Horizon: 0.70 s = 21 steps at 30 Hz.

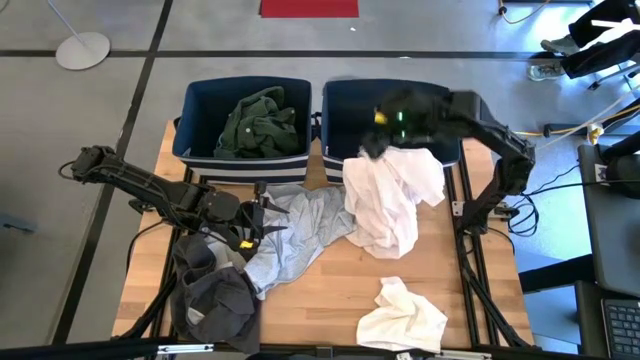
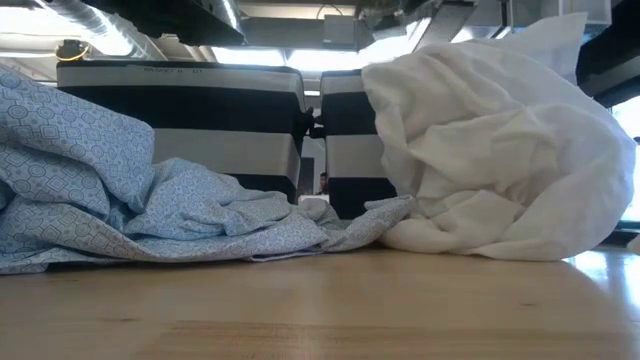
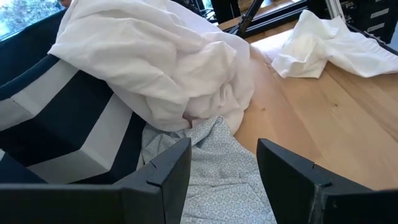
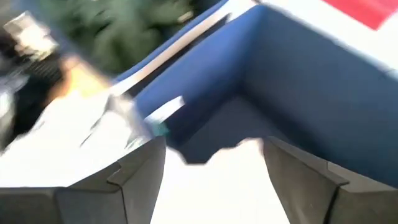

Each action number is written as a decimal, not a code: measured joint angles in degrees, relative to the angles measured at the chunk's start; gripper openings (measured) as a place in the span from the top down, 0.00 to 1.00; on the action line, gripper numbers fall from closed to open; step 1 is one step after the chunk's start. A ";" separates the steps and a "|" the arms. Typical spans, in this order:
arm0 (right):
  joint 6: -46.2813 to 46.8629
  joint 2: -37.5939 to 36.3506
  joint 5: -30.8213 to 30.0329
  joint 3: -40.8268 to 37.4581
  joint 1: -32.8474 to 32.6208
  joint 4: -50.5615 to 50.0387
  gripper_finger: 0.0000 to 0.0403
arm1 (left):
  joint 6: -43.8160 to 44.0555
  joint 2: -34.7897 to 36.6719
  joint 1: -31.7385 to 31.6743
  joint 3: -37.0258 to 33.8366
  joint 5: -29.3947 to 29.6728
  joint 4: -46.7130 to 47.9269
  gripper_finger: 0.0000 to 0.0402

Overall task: Sort clothes
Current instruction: Put the white dress into the right laundry bin

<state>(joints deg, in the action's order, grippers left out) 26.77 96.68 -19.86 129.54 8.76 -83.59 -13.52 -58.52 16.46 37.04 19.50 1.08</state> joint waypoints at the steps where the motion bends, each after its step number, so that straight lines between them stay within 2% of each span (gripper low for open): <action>1: 0.52 0.03 -0.01 0.01 -2.35 -1.05 0.32 | 0.00 0.00 0.01 0.00 -0.01 0.00 0.57; 6: 7.80 0.17 -2.59 -1.49 -13.64 -6.57 0.32 | 0.20 0.00 -0.01 0.00 0.00 0.00 0.57; 11: 15.14 -0.06 -4.52 -7.14 -22.71 -6.26 0.32 | 0.27 0.00 0.00 0.00 0.00 0.00 0.57; 18: 23.75 -0.51 -3.19 -19.92 -30.01 -6.26 0.32 | 1.08 0.00 0.00 0.00 0.01 -0.02 0.57; 21: 28.83 -2.44 0.00 -27.25 -31.12 -6.39 0.32 | 1.09 0.00 0.00 0.00 -0.01 -0.02 0.57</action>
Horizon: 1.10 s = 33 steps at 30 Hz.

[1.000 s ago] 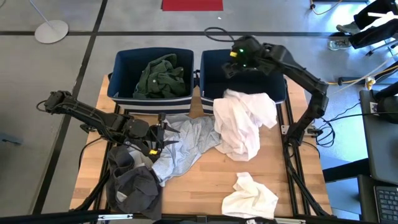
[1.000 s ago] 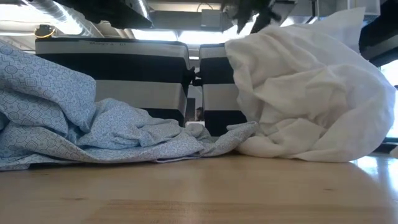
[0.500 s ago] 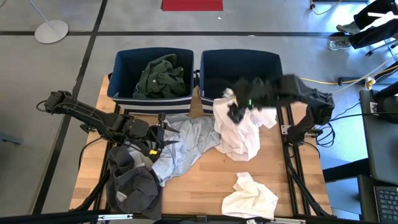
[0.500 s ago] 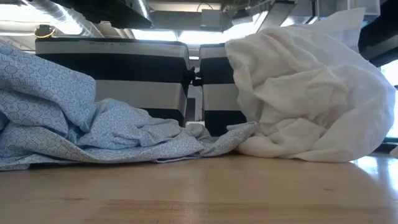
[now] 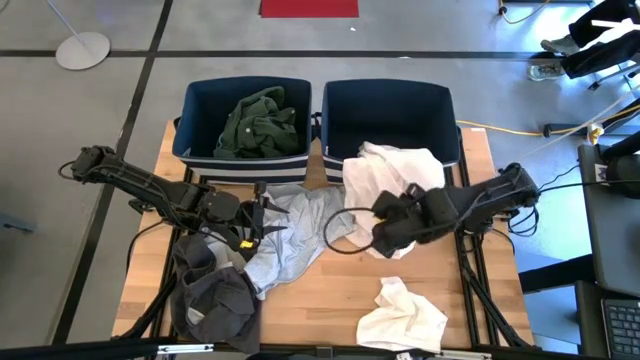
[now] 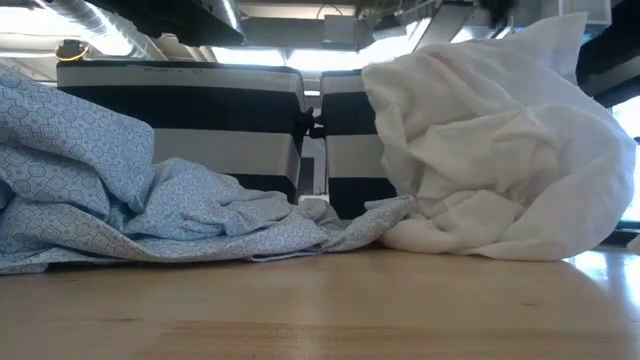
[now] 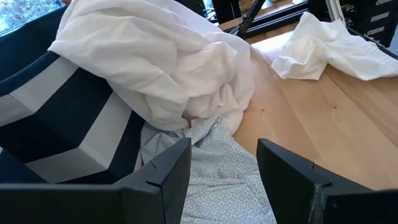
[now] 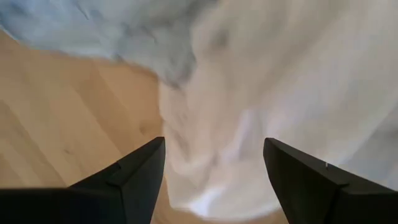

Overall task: Sort clothes
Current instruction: Put the white dress into the right laundry bin

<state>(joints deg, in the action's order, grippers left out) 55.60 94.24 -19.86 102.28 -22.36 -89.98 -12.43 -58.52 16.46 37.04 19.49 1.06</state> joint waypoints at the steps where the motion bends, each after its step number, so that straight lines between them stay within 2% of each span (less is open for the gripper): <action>1: 1.83 -1.06 0.86 -2.52 -0.31 0.00 0.32 | 0.00 0.00 0.01 0.00 0.01 0.02 0.57; 8: 16.45 -13.38 0.86 -19.69 -3.89 0.21 0.32 | 0.00 0.00 -0.01 0.00 0.00 0.02 0.57; 12: 21.00 -20.45 -0.58 -29.05 -6.87 6.22 0.32 | -0.07 0.00 -0.01 0.00 0.01 0.02 0.57; 15: 20.81 -23.42 -2.82 -35.38 -8.62 13.69 0.32 | -0.14 0.00 0.01 0.00 0.02 -0.01 0.57; 19: 19.88 -23.99 -4.72 -42.52 -9.23 18.10 0.32 | -0.15 0.00 0.00 0.00 0.02 -0.03 0.57; 24: 12.68 -23.98 -4.64 -50.05 -9.12 32.32 0.32 | -0.04 0.00 -0.01 0.00 0.01 -0.04 0.57; 28: 6.10 -23.98 -2.99 -52.31 -9.12 44.23 0.32 | -0.14 0.00 0.01 0.00 0.00 -0.07 0.57; 33: 4.98 -23.81 -6.08 -52.29 -9.12 46.51 0.32 | -0.17 0.00 -0.01 0.00 0.01 -0.26 0.57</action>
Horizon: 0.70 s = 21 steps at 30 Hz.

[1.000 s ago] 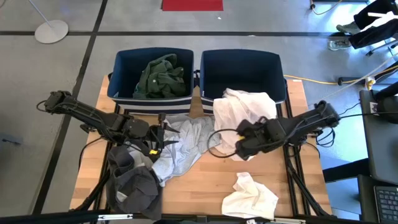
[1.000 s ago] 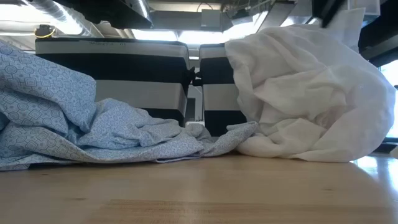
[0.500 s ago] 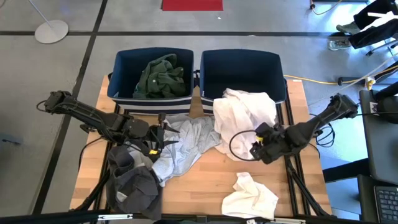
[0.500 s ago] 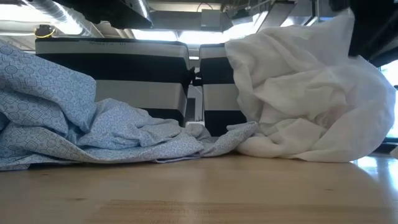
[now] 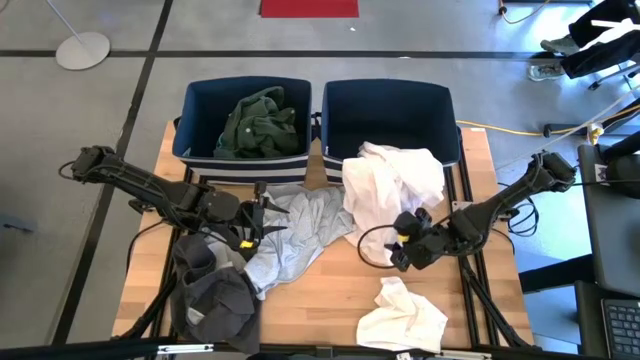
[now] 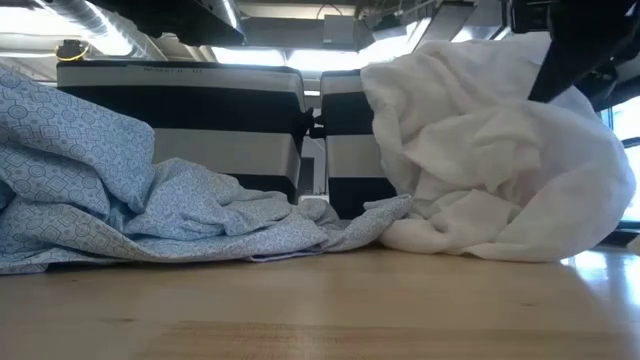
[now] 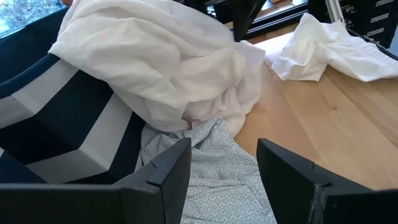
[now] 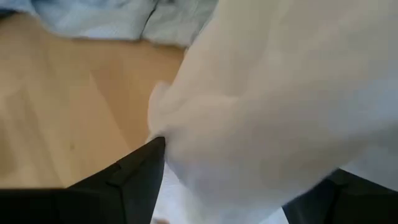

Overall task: Sort clothes
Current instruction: Put the white dress into the right laundry bin

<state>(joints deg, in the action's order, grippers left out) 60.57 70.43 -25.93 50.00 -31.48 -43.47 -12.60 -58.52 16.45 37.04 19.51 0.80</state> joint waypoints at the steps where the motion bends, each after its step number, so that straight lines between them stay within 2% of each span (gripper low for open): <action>1: -0.02 0.38 -1.17 0.00 0.00 0.03 0.32 | 0.00 0.00 0.02 0.00 0.00 0.00 0.57; 9: -5.95 5.29 -1.33 0.00 0.10 5.16 0.32 | -0.05 0.00 0.02 0.00 -0.02 0.00 0.57; 18: -12.69 11.86 -2.02 0.00 4.53 7.64 0.32 | -0.94 0.00 0.01 -0.02 0.00 -0.24 0.57; 21: -14.25 13.05 -4.23 0.00 5.89 7.93 0.32 | -0.94 0.00 0.00 -0.02 0.00 -0.25 0.57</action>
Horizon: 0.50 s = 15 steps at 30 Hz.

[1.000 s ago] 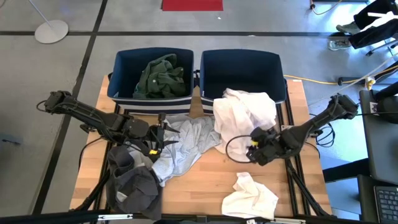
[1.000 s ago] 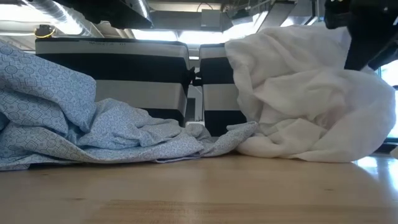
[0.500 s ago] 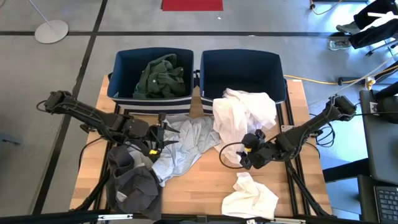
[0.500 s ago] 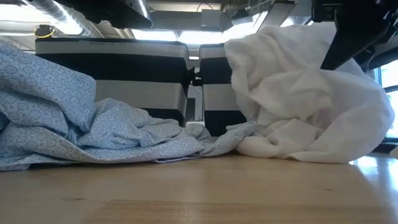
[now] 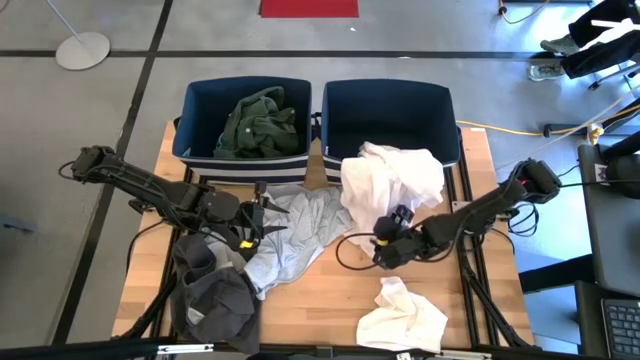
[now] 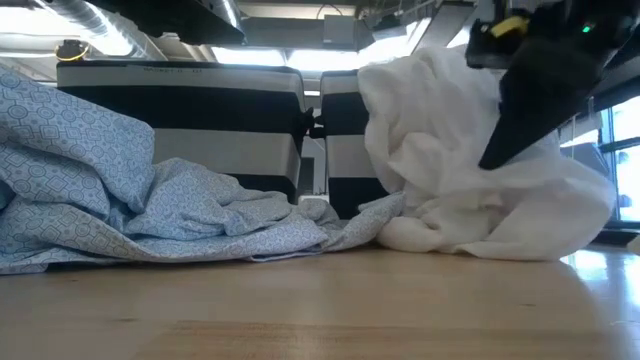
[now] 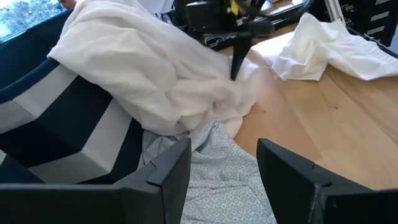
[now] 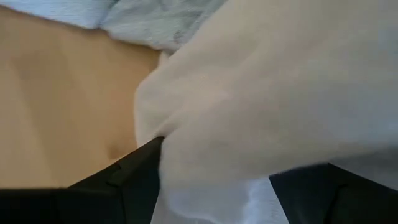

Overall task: Sort clothes
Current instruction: Put the white dress into the right laundry bin

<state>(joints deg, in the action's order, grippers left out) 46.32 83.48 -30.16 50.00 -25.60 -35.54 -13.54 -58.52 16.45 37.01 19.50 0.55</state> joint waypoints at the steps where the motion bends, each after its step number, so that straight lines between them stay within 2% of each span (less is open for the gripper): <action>1: -0.21 0.28 -0.92 0.00 0.36 -0.08 0.32 | 0.02 0.00 0.02 0.00 -0.01 -0.02 0.57; 4: -0.33 0.81 -4.66 0.00 1.79 -0.75 0.37 | 0.00 0.00 0.00 0.00 0.00 -0.02 0.57; 7: -0.29 0.79 -8.56 0.00 2.98 -0.54 0.46 | 0.02 -0.01 0.02 0.00 0.00 0.00 0.57; 10: -0.28 0.79 -10.96 0.00 4.06 -0.55 0.60 | 0.02 -0.01 0.01 0.00 0.00 0.00 0.57; 15: -0.24 0.79 -11.24 0.00 6.01 -0.55 0.88 | 0.02 0.00 0.02 0.00 0.00 0.03 0.57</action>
<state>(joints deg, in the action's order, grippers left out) 46.09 84.27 -41.41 50.00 -19.59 -36.09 -13.52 -58.52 16.47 37.01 19.51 0.58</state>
